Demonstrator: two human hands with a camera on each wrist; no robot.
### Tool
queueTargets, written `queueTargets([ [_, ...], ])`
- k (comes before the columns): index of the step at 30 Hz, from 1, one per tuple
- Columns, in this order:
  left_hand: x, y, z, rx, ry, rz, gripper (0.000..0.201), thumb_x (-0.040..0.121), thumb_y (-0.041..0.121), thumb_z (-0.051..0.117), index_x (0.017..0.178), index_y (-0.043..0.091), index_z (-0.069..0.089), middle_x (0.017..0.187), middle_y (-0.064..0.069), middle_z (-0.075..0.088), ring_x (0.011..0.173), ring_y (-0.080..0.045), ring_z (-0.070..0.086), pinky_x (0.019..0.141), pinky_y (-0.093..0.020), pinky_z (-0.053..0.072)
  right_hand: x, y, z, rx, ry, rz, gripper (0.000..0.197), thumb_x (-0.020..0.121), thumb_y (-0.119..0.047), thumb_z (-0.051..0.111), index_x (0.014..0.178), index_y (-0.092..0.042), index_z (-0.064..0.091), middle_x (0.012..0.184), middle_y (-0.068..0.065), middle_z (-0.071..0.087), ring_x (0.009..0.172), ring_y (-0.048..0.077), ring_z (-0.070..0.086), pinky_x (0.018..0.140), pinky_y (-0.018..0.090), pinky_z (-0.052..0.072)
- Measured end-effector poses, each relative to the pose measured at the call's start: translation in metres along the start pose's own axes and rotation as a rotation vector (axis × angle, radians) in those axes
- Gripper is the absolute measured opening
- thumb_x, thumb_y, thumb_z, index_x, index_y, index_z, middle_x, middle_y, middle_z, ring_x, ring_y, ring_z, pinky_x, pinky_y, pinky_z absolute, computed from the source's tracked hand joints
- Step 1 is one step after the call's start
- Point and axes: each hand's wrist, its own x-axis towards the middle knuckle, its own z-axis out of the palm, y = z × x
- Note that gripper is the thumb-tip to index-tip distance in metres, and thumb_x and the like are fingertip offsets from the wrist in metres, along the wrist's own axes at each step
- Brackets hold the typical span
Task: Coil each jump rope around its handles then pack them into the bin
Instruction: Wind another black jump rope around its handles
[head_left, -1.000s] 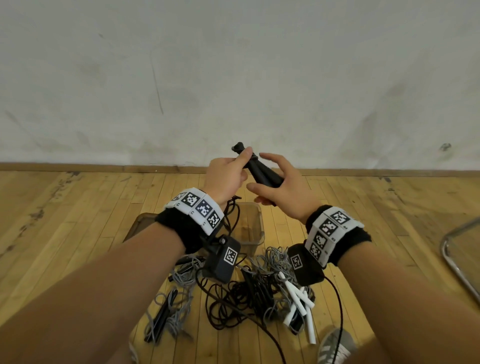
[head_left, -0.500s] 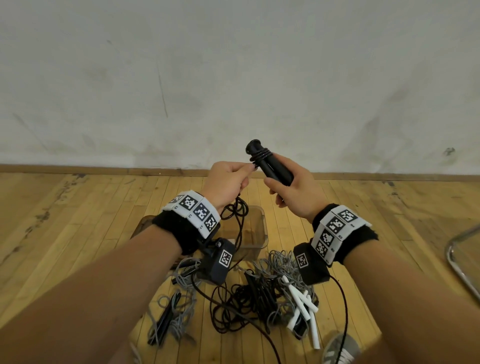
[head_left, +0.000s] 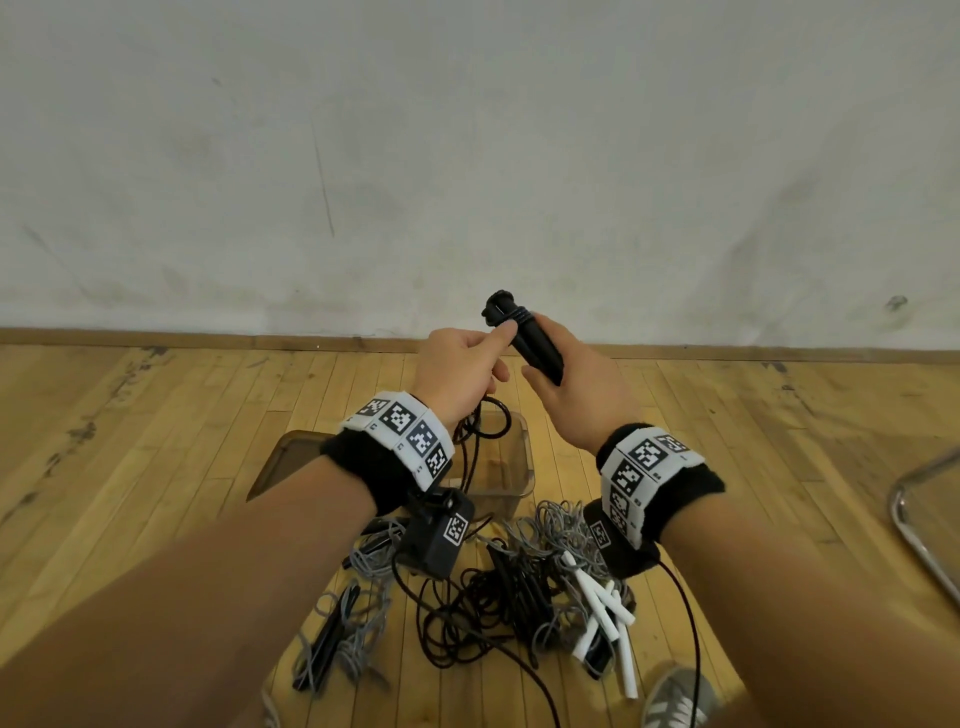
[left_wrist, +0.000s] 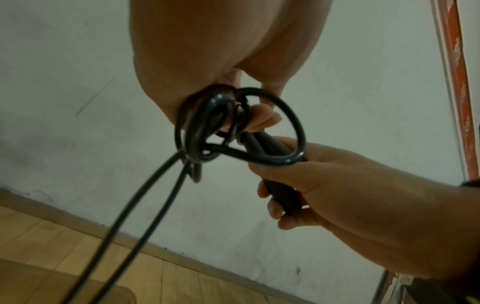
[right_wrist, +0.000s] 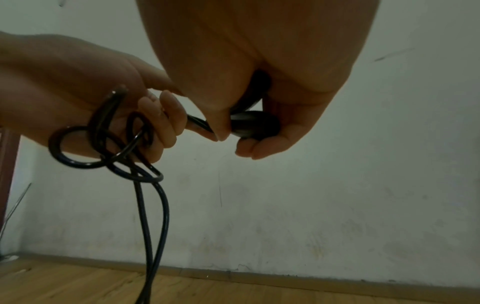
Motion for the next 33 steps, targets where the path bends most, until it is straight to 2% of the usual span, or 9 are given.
queueTargets([
  [3, 0.003, 0.001, -0.001, -0.007, 0.082, -0.012, 0.062, 0.093, 0.061, 0.060, 0.073, 0.005, 0.077, 0.059, -0.013, 0.067, 0.048, -0.010, 0.057, 0.066, -0.027, 0.045, -0.004, -0.009, 0.000, 0.068, -0.032, -0.024, 0.049, 0.108, -0.042, 0.034, 0.157, -0.042, 0.025, 0.106, -0.008, 0.065, 0.082, 0.012, 0.061, 0.070, 0.033, 0.049],
  [6, 0.005, -0.001, -0.003, -0.001, 0.147, -0.038, 0.066, 0.087, 0.067, 0.064, 0.060, 0.007, 0.072, 0.049, -0.002, 0.061, 0.044, -0.009, 0.054, 0.062, -0.027, 0.046, -0.005, -0.009, 0.007, 0.088, -0.066, -0.101, 0.051, 0.110, -0.036, 0.026, 0.160, -0.042, 0.017, 0.098, 0.006, 0.060, 0.083, 0.017, 0.055, 0.069, 0.033, 0.040],
  [11, 0.006, -0.001, -0.006, -0.075, 0.108, -0.009, 0.065, 0.091, 0.060, 0.065, 0.062, 0.001, 0.067, 0.057, -0.009, 0.056, 0.052, -0.019, 0.050, 0.061, -0.032, 0.045, -0.006, -0.014, -0.001, 0.385, -0.071, -0.075, 0.059, 0.102, -0.034, 0.059, 0.155, -0.039, 0.034, 0.091, 0.000, 0.062, 0.072, 0.009, 0.056, 0.069, 0.021, 0.049],
  [14, 0.006, 0.003, -0.005, -0.150, 0.057, 0.003, 0.058, 0.096, 0.052, 0.062, 0.066, 0.003, 0.067, 0.059, -0.007, 0.057, 0.052, -0.016, 0.048, 0.063, -0.031, 0.043, -0.006, -0.016, -0.011, 0.738, -0.070, 0.150, 0.069, 0.090, -0.030, 0.077, 0.148, -0.038, 0.041, 0.095, 0.003, 0.069, 0.068, 0.018, 0.066, 0.072, 0.033, 0.062],
  [17, 0.006, 0.003, -0.003, -0.210, -0.022, 0.003, 0.054, 0.100, 0.045, 0.059, 0.074, -0.001, 0.069, 0.061, -0.004, 0.059, 0.053, -0.012, 0.050, 0.066, -0.030, 0.044, -0.007, -0.018, -0.014, 0.930, -0.197, 0.307, 0.059, 0.092, -0.026, 0.074, 0.145, -0.030, 0.047, 0.091, 0.011, 0.074, 0.071, 0.024, 0.071, 0.069, 0.035, 0.061],
  [24, 0.005, -0.002, -0.001, -0.087, -0.057, 0.044, 0.046, 0.105, 0.043, 0.051, 0.076, 0.016, 0.076, 0.067, 0.003, 0.072, 0.072, 0.002, 0.066, 0.072, -0.008, 0.041, -0.004, -0.014, -0.016, 0.841, -0.126, 0.220, 0.050, 0.095, -0.012, 0.070, 0.142, -0.016, 0.055, 0.104, 0.008, 0.075, 0.077, 0.024, 0.075, 0.077, 0.036, 0.064],
  [27, 0.006, -0.003, -0.003, -0.092, -0.076, 0.050, 0.035, 0.103, 0.035, 0.058, 0.085, 0.013, 0.078, 0.063, 0.002, 0.070, 0.064, -0.004, 0.065, 0.080, -0.022, 0.052, -0.003, -0.007, -0.016, 0.729, -0.103, 0.183, 0.053, 0.094, -0.011, 0.072, 0.143, -0.017, 0.055, 0.112, 0.006, 0.071, 0.076, 0.026, 0.076, 0.074, 0.033, 0.063],
  [30, 0.005, -0.005, -0.004, -0.082, -0.107, 0.057, 0.020, 0.102, 0.023, 0.061, 0.108, 0.012, 0.077, 0.062, 0.003, 0.066, 0.055, -0.008, 0.062, 0.060, -0.019, 0.051, -0.001, -0.002, -0.015, 0.637, -0.030, 0.167, 0.051, 0.093, -0.014, 0.073, 0.141, -0.019, 0.056, 0.113, 0.008, 0.070, 0.073, 0.025, 0.076, 0.072, 0.033, 0.063],
  [33, 0.004, -0.007, 0.000, -0.055, -0.123, 0.064, 0.017, 0.103, 0.022, 0.060, 0.110, 0.019, 0.075, 0.063, 0.006, 0.063, 0.054, -0.011, 0.056, 0.055, -0.020, 0.045, 0.000, 0.001, -0.012, 0.468, 0.049, 0.157, 0.054, 0.093, -0.021, 0.073, 0.143, -0.025, 0.053, 0.113, 0.001, 0.070, 0.069, 0.014, 0.075, 0.071, 0.031, 0.062],
])
